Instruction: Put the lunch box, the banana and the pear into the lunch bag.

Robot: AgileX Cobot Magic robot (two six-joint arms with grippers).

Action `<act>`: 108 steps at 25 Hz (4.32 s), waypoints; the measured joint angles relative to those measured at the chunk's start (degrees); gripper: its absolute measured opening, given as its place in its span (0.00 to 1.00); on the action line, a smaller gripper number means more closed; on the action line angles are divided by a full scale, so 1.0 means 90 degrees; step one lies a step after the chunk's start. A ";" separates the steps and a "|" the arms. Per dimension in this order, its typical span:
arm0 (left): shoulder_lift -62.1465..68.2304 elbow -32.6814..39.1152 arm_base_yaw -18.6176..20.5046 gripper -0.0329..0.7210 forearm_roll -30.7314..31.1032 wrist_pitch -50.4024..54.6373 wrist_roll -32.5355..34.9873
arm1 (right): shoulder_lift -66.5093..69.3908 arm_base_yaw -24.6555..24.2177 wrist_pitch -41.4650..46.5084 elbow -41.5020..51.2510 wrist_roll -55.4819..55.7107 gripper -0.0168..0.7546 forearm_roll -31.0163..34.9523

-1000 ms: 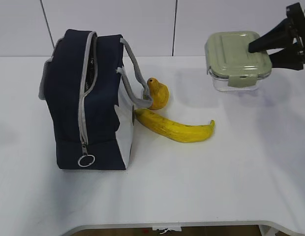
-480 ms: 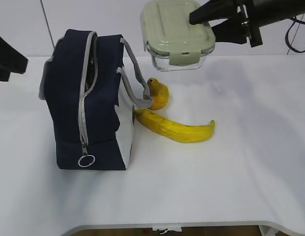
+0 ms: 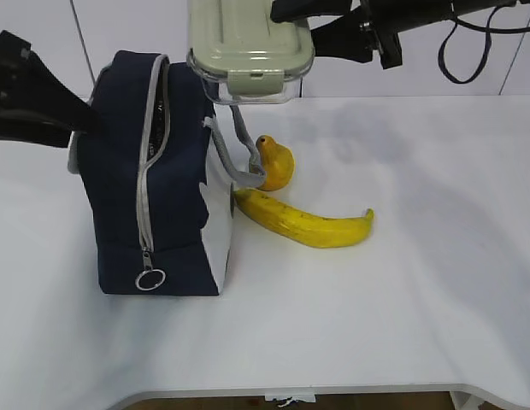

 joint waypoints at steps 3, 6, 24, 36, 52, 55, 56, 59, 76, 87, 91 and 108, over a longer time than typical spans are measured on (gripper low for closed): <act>0.0101 -0.0235 -0.0024 0.57 -0.0058 0.0000 0.0016 | 0.0000 0.0086 -0.0206 0.0000 0.0010 0.50 0.0057; 0.0379 -0.0418 -0.0030 0.56 -0.0070 0.0193 0.0016 | 0.0000 0.0211 -0.0440 0.0000 0.0021 0.50 0.0228; 0.0568 -0.0543 -0.0056 0.04 0.0094 0.0330 0.0016 | 0.0345 0.1030 -0.1187 -0.0010 0.0024 0.50 0.0778; 0.0441 -0.0543 -0.0056 0.04 0.0116 0.0618 0.0016 | 0.0721 0.0937 -0.1862 -0.0014 0.0291 0.50 -0.0847; 0.0402 -0.0543 -0.0056 0.04 -0.0324 0.0663 0.0016 | 0.0783 0.1483 -0.1876 -0.0186 0.0435 0.50 -0.0421; 0.0402 -0.0543 -0.0056 0.04 -0.0414 0.0663 0.0016 | 0.0935 0.1643 -0.1966 -0.0273 0.0384 0.50 -0.0339; 0.0402 -0.0543 -0.0056 0.04 -0.0414 0.0663 0.0029 | 0.0991 0.1656 -0.1992 -0.0286 0.0372 0.50 -0.0328; 0.0402 -0.0543 -0.0056 0.04 -0.0418 0.0663 0.0138 | 0.1275 0.1700 -0.2004 -0.0294 0.0372 0.50 -0.0108; 0.0577 -0.0543 -0.0056 0.04 0.0841 0.0663 0.0301 | 0.2113 0.1919 -0.2455 -0.0370 0.0544 0.50 0.0136; 0.0607 -0.0543 -0.0056 0.04 0.0876 0.0663 0.0301 | 0.2883 0.1986 -0.2554 -0.0615 0.0553 0.50 0.0391; 0.0607 -0.0543 -0.0056 0.04 0.0889 0.0663 0.0301 | 0.2956 0.1986 -0.2554 -0.0647 0.0553 0.50 0.0445; 0.0607 -0.0543 -0.0056 0.04 0.0889 0.0779 0.0301 | 0.2601 0.1747 -0.1450 -0.0727 0.0517 0.79 -0.0272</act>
